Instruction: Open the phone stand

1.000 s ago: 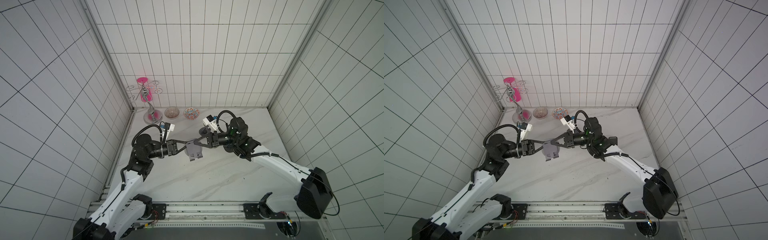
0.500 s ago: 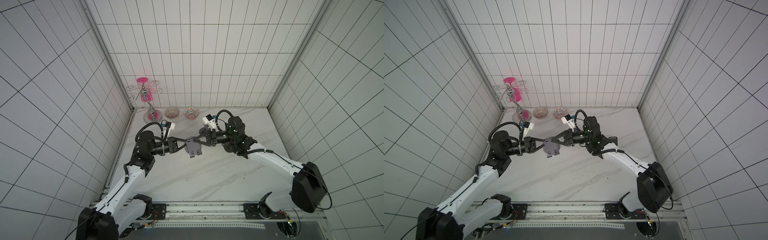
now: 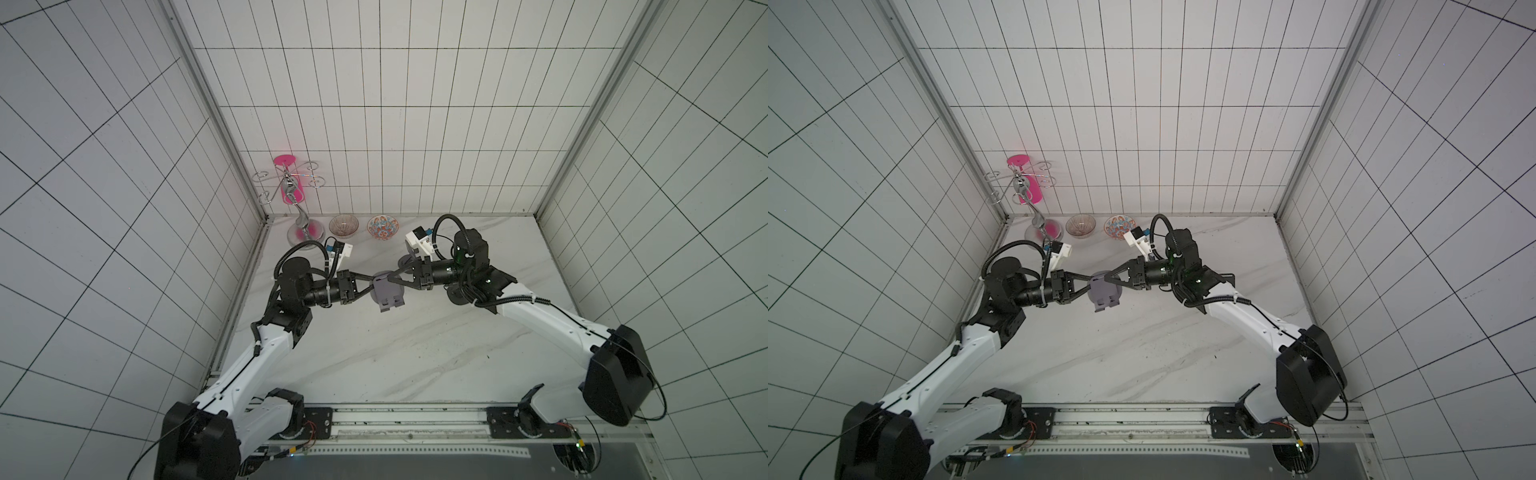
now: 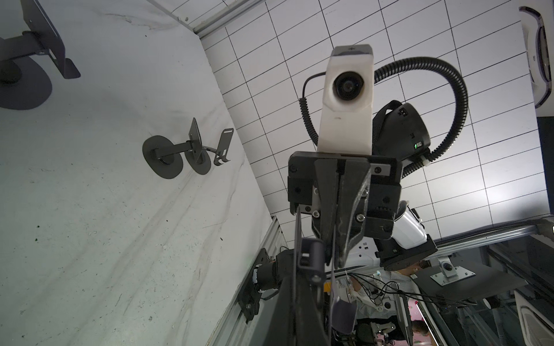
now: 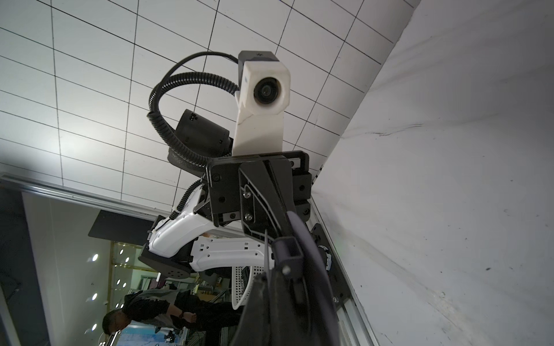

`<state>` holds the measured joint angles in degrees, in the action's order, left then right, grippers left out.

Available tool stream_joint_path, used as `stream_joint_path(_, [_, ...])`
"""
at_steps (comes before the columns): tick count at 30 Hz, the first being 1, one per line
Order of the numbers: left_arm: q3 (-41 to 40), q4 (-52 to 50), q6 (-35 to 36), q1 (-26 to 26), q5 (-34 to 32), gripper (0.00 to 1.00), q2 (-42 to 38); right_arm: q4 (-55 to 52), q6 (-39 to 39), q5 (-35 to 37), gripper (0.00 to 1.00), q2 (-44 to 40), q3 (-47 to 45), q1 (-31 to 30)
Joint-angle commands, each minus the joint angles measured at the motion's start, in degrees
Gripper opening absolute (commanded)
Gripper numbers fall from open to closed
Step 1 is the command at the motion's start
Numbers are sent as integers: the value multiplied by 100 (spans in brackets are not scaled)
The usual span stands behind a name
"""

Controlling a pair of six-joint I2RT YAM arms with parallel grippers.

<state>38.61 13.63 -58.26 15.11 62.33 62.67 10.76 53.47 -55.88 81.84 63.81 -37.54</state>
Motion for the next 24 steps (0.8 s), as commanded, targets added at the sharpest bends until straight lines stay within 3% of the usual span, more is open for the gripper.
stream_joint_path(1, [-117,-379,166,429,164,0,480,-691,-1143,36,0,-394,918,-651])
stream_joint_path(11, [-368,-669,502,460,113,0,1141,-733,-1673,534,0,-711,1412,-422])
stream_joint_path(24, [-469,-796,977,624,184,0,1801,992,-1115,1073,0,-1105,1218,216])
